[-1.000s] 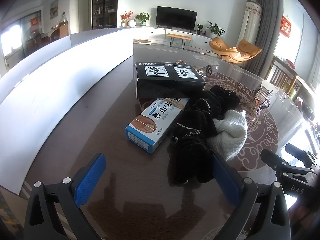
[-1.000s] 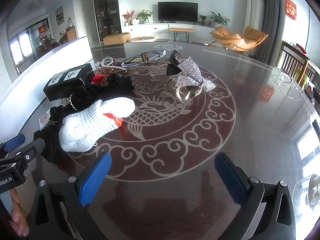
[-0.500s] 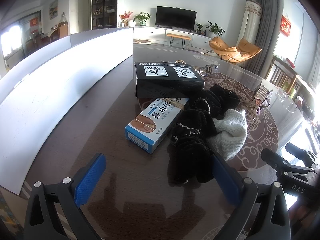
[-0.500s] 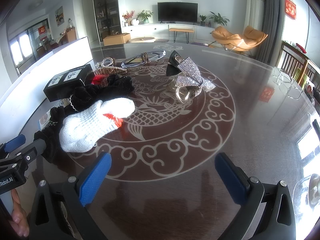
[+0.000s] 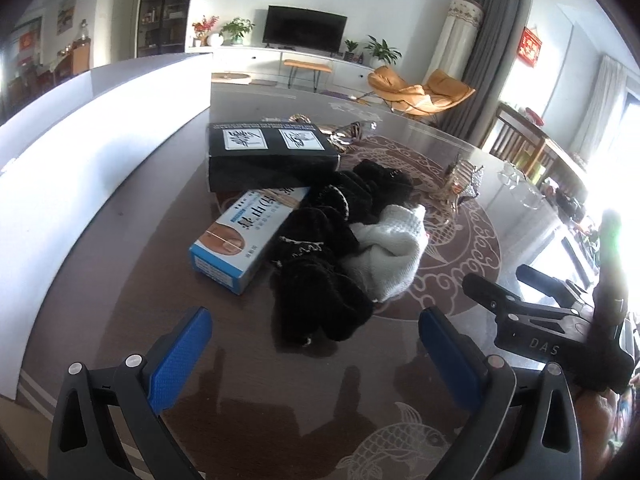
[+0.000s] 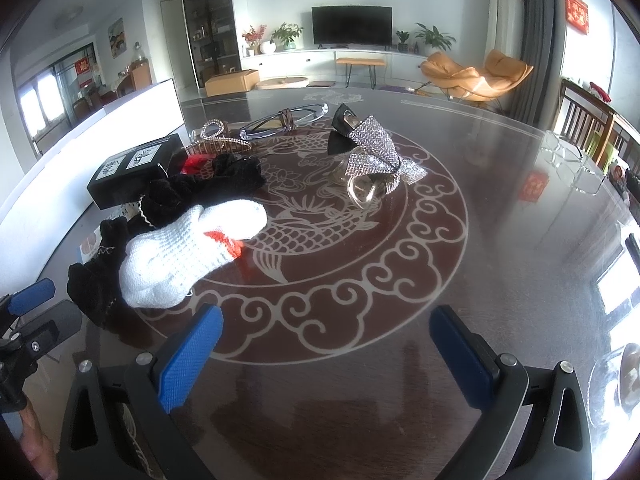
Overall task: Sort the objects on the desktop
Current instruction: 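Grasp the black fuzzy glove with the left tool while the right tool grasps the white knit glove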
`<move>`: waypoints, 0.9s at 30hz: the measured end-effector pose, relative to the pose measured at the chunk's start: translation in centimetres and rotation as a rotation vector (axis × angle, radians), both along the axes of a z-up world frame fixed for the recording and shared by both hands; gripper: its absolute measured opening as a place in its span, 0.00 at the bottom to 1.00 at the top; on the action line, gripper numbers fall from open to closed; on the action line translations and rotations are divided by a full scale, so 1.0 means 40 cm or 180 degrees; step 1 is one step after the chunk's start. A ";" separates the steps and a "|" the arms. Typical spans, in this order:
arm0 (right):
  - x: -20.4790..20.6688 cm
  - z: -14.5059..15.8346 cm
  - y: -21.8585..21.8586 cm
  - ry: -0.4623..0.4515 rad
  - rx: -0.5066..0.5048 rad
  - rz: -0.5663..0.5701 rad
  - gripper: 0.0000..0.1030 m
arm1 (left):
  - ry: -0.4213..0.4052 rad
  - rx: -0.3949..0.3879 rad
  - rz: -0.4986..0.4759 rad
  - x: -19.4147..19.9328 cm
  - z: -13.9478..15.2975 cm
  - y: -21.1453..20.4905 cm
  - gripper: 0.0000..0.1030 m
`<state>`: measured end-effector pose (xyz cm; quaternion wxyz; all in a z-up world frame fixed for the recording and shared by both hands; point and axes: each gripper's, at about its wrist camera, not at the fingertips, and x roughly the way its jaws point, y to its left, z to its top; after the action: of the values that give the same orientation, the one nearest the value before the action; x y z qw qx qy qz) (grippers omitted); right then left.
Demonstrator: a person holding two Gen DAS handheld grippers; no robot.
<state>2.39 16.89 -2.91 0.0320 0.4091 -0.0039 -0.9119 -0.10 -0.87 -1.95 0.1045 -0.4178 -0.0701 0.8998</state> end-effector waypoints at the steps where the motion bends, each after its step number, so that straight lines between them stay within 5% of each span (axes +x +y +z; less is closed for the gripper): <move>1: 0.000 0.001 0.001 0.0006 -0.0010 -0.0002 1.00 | -0.0067 -0.0009 -0.0061 -0.007 -0.005 0.006 1.00; 8: 0.004 -0.002 0.011 0.0026 -0.0075 -0.0020 1.00 | -0.0415 -0.0211 -0.0182 -0.066 -0.037 0.044 0.92; 12: 0.004 -0.002 0.011 0.0036 -0.0090 -0.0032 1.00 | -0.0511 -0.0059 -0.0187 -0.107 -0.023 0.033 0.92; 13: 0.003 -0.003 0.011 0.0037 -0.0092 -0.0034 1.00 | -0.0512 -0.0029 -0.0186 -0.116 -0.019 0.028 0.87; 17: 0.000 -0.007 0.013 0.0027 -0.0096 -0.0042 1.00 | -0.0593 0.0055 -0.0324 -0.131 -0.018 0.020 0.38; 24: -0.002 -0.011 0.025 0.0024 -0.0225 -0.0015 1.00 | -0.0683 -0.0396 -0.0577 0.001 -0.006 0.004 0.36; 27: 0.010 0.003 0.016 0.0143 -0.0465 0.0292 1.00 | -0.0681 -0.0622 -0.0472 0.027 0.006 -0.011 0.41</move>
<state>2.80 17.54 -2.78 0.1035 0.3849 -0.0510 -0.9157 0.99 -1.32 -1.72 0.1213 -0.5235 0.0380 0.8425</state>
